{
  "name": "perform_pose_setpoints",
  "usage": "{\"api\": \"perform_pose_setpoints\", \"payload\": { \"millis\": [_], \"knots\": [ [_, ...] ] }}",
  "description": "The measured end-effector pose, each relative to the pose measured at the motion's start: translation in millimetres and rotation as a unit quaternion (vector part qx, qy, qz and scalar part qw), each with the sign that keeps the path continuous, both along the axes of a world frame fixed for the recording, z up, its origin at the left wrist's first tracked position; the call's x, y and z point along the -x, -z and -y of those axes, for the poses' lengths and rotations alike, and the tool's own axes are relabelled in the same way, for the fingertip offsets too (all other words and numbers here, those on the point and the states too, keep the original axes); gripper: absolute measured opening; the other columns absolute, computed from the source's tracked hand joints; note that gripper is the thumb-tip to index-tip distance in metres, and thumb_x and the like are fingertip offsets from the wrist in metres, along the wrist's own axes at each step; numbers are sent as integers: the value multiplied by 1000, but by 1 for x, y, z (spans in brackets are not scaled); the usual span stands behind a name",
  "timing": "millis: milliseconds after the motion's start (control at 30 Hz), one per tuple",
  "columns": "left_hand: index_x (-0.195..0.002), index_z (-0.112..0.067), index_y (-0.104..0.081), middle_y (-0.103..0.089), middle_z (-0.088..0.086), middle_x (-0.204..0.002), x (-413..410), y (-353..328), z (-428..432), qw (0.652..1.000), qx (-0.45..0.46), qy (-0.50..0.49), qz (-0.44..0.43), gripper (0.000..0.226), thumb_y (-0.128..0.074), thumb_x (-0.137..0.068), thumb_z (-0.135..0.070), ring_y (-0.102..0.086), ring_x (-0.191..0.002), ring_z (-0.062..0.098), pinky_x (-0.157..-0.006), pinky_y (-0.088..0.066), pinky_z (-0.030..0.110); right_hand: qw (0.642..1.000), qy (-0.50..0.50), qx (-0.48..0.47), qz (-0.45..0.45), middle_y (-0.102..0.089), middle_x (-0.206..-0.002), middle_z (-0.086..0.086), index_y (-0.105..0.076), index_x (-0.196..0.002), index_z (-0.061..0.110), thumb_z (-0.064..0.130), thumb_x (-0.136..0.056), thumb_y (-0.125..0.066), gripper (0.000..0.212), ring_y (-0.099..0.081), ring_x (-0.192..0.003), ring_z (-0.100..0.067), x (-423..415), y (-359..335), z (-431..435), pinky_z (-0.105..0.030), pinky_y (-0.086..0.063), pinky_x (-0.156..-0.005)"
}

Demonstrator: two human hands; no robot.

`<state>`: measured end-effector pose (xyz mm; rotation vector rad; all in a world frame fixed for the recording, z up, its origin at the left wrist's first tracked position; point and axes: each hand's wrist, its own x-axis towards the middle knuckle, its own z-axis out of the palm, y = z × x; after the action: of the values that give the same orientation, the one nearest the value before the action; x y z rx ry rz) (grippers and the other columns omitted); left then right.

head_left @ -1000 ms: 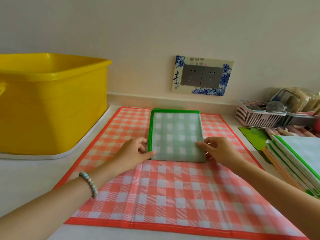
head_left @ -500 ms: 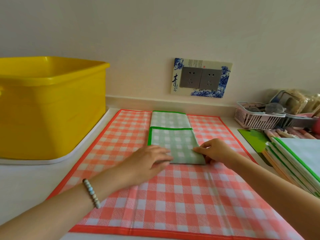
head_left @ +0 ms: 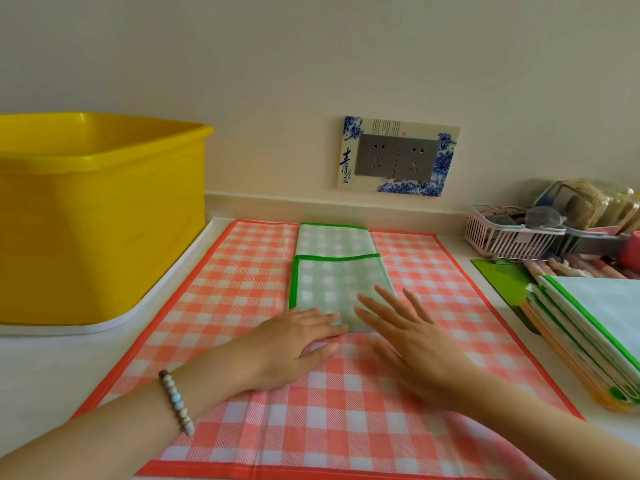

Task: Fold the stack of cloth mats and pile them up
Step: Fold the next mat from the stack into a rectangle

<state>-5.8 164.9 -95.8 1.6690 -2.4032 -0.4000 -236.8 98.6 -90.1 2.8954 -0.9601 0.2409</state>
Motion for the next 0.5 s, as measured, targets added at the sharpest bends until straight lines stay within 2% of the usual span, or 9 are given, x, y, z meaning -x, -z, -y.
{"api": "perform_pose_setpoints", "payload": {
  "millis": [100,167,267,433,500],
  "knots": [
    [-144,-49,-21,-11,-28,-153,0,0,0,1000,2,-2,4,54,-18,-92,-64,0,-140,-9,-113,1,20,994,-2,-106,7,-3,-154,23,-11,-149,35,52,-95,-10,56,13,-137,12,-2,0,-7,-16,20,-110],
    [-143,-50,-20,-11,-29,-152,0,0,-1,1000,-2,-2,6,52,-19,-93,-63,1,-139,-9,-114,0,22,994,-7,-113,-4,-1,-154,24,-8,-149,36,52,-97,-14,55,12,-137,12,-3,3,-7,-15,18,-109],
    [-143,-51,-19,-10,-31,-152,0,-1,-1,1000,-5,-4,8,51,-19,-93,-62,1,-139,-10,-117,-3,26,992,-20,-127,-15,3,-153,25,-4,-148,38,57,-93,-10,59,13,-137,12,-2,2,-5,-14,16,-109],
    [-141,-55,-18,-8,-33,-151,-4,-2,-1,1000,-9,2,21,58,-11,-86,-70,2,-139,-10,-118,-6,30,988,-31,-146,-44,7,-152,28,2,-147,43,59,-90,-5,59,14,-136,13,10,-2,1,-23,11,-116],
    [-141,-56,-18,-7,-34,-151,-6,-3,-2,1000,-11,5,20,60,-10,-84,-73,2,-139,-11,-117,-6,28,987,-25,-149,-47,8,-151,31,4,-145,47,59,-91,-6,56,16,-135,15,21,-1,5,-22,13,-115]
  ]
}}
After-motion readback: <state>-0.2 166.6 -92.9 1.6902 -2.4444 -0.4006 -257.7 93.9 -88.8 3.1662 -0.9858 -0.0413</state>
